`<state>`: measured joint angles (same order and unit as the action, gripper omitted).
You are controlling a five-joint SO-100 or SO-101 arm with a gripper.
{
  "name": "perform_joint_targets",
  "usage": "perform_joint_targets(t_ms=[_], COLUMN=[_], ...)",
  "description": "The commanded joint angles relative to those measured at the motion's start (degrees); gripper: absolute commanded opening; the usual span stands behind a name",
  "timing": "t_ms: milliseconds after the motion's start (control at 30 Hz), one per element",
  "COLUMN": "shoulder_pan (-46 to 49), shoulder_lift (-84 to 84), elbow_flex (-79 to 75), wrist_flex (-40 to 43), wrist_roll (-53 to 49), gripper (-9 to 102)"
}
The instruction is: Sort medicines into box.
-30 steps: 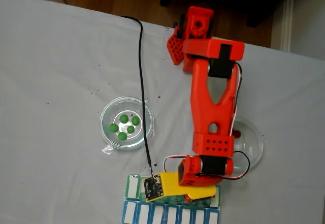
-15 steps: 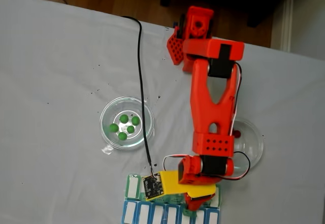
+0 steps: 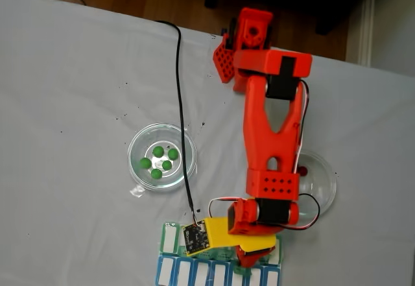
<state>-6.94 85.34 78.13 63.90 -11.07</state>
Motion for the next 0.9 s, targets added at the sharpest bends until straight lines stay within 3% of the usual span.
perform_joint_targets(t_ms=[0, 533, 600, 633, 867], shoulder_pan=[-0.2, 1.4, 1.3, 1.3, -1.1], shoulder_lift=[5.9, 7.5, 7.8, 7.7, 10.1], elbow_flex=[-4.0, -6.6, -8.7, -10.3, -24.2], wrist_flex=[1.1, 4.8, 8.3, 10.3, 35.4], wrist_roll=[0.1, -0.6, 0.3, 0.5, -4.8], gripper=[26, 24, 15, 2, 2])
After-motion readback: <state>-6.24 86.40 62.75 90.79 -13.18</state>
